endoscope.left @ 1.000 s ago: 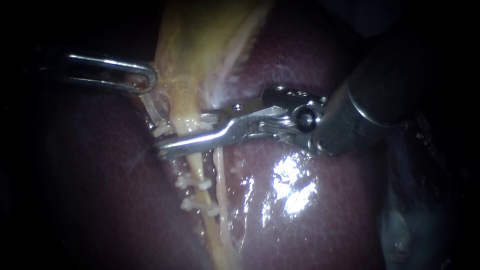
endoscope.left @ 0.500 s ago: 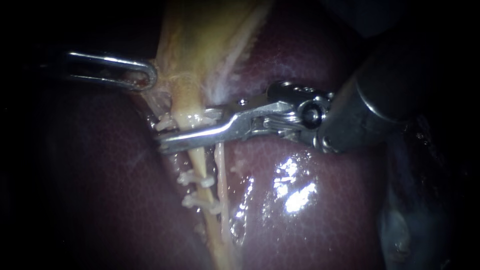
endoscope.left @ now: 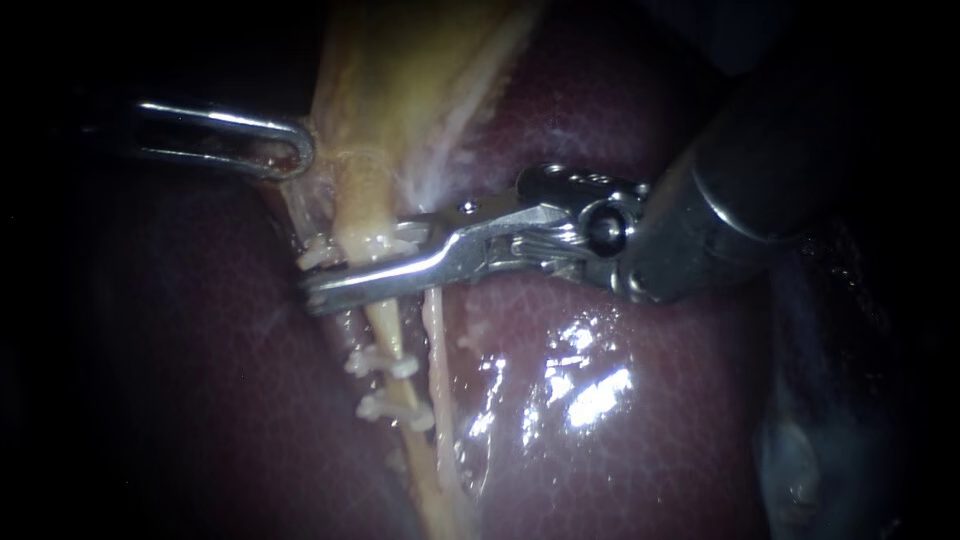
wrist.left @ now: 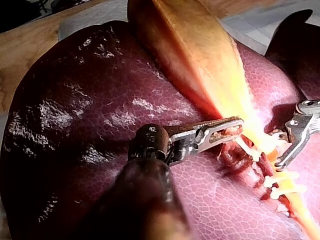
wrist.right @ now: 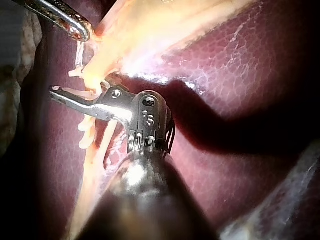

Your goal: Clipping third clip left tube

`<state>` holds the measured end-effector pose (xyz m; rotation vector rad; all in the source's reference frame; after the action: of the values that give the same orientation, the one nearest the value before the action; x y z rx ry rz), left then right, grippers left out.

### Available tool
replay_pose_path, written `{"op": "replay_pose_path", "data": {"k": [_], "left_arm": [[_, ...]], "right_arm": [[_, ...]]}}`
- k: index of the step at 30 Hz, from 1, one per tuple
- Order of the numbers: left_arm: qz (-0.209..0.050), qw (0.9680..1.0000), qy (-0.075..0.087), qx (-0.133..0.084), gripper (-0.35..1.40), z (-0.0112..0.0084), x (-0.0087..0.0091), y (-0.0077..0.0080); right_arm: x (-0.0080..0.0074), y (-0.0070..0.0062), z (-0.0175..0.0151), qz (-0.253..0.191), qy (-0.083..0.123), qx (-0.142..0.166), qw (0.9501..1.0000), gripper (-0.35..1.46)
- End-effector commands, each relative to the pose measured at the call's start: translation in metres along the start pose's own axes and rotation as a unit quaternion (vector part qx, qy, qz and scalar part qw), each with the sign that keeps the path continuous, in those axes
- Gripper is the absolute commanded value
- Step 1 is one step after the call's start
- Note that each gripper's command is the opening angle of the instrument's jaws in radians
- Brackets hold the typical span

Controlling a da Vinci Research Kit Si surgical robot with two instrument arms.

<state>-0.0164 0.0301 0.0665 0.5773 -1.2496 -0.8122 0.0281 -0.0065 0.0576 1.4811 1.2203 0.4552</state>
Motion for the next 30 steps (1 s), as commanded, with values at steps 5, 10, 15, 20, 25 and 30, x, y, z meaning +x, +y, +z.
{"op": "replay_pose_path", "data": {"k": [5,10,15,20,25,30], "left_arm": [[0.0,1.0,0.0,0.0,-0.35,-0.0001,0.0,0.0],[0.0,1.0,0.0,0.0,-0.35,-0.0001,0.0,-0.0001],[0.0,1.0,0.0,0.0,-0.35,-0.0002,0.0,-0.0001],[0.0,1.0,0.0,0.0,-0.35,-0.0003,0.0,-0.0001],[0.0,1.0,0.0,0.0,-0.35,-0.0003,0.0,-0.0001],[0.0,1.0,0.0,0.0,-0.35,-0.0003,0.0,-0.0001]], "right_arm": [[-0.0004,0.0006,0.0001,-0.009,-0.002,0.006,0.9999,0.42],[-0.0001,0.0009,0.0003,-0.02,0.003,0.005,0.9998,0.4],[0.0004,0.0017,0.0005,-0.026,0.018,-0.004,0.9995,0.34],[0.0005,0.0025,-0.0002,-0.027,0.024,-0.012,0.9993,0.23],[0.0006,0.0031,-0.0009,-0.026,0.03,-0.02,0.999,-0.01],[0.0007,0.0036,-0.0013,-0.024,0.036,-0.026,0.9987,-0.22]]}}
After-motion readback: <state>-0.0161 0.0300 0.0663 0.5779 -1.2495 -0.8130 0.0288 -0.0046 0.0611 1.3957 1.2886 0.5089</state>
